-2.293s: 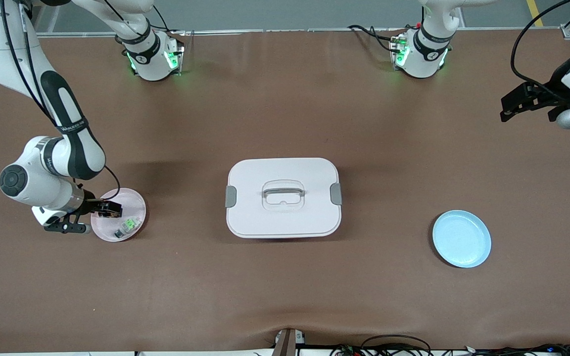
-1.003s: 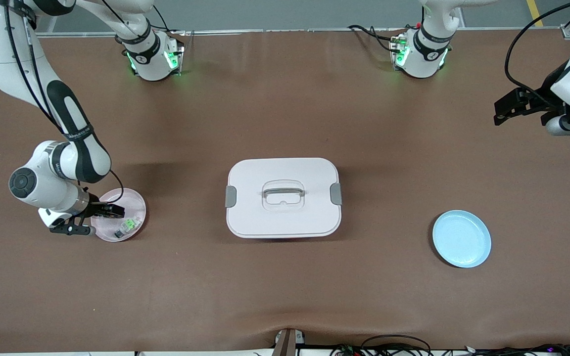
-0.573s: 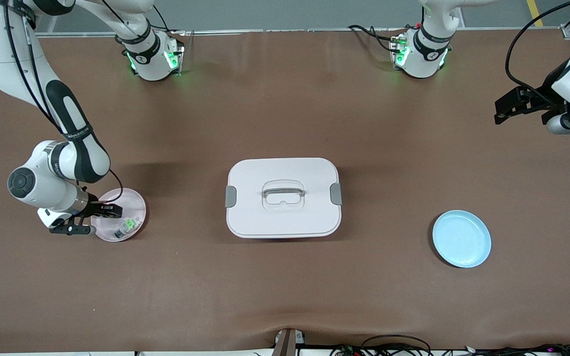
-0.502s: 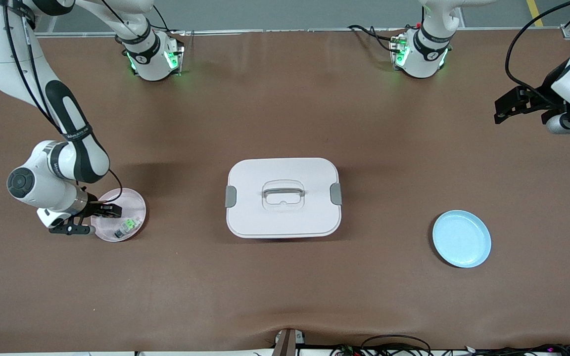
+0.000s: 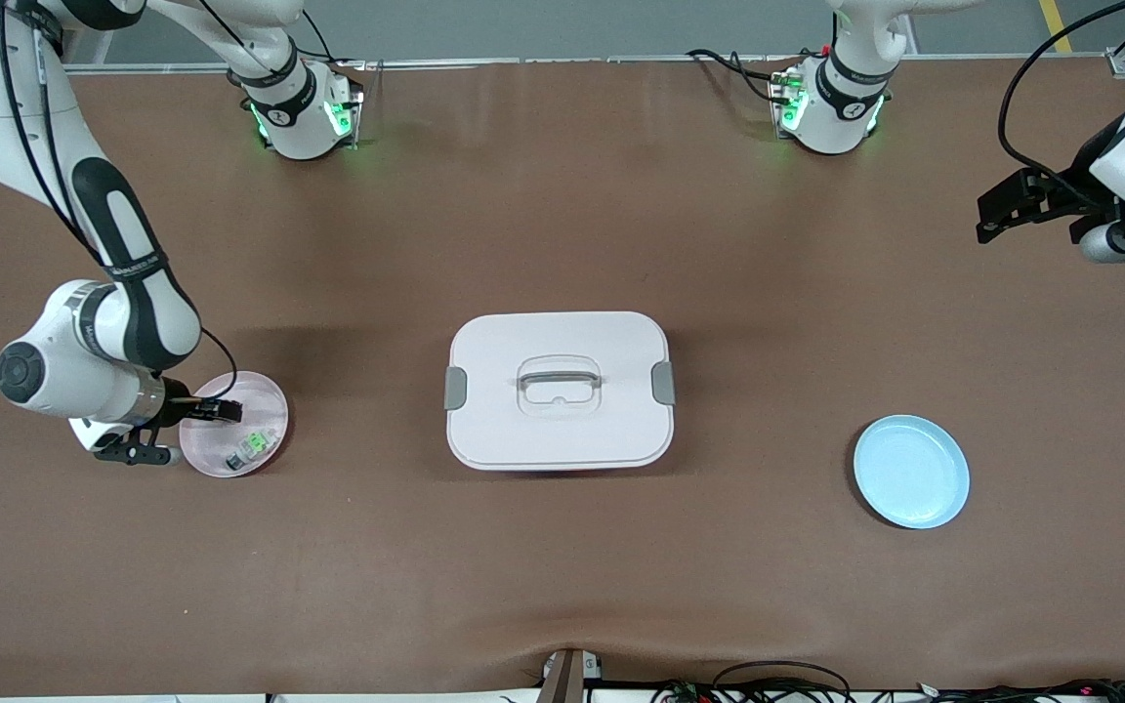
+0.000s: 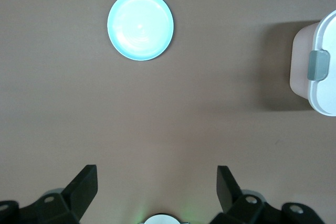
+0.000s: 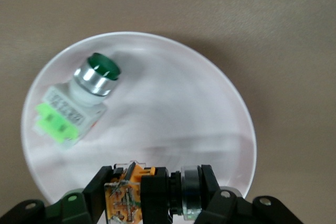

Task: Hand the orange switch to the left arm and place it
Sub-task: 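Lift the switch with the right gripper over the white box, then hold the switch above the box while the left gripper grasps it, then carry the switch with the left gripper toward the blue plate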

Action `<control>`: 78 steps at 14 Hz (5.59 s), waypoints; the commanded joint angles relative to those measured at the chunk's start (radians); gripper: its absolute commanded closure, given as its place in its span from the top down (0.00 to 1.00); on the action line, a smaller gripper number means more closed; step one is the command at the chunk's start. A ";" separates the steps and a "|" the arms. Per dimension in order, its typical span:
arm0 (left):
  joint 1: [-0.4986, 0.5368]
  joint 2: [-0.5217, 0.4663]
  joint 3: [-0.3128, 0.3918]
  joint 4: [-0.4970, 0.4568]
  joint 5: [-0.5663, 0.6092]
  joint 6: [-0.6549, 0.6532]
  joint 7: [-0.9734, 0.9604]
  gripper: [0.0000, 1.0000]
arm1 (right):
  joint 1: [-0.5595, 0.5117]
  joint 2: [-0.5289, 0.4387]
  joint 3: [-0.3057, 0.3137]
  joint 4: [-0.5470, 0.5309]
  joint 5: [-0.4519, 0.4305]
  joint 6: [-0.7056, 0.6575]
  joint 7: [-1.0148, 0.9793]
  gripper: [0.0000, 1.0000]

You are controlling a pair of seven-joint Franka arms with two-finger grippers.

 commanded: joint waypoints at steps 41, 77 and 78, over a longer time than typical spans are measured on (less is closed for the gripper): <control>-0.087 0.074 -0.065 0.012 -0.424 0.193 -0.273 1.00 | 0.695 -0.027 0.063 0.724 0.542 -0.240 2.121 0.00; -0.232 0.237 -0.067 0.005 -0.581 0.471 -0.175 0.00 | 0.821 0.101 0.054 0.845 0.542 0.007 2.318 0.90; -0.232 0.237 -0.066 0.005 -0.561 0.470 -0.175 0.00 | 0.821 0.100 0.053 0.845 0.540 0.005 2.318 1.00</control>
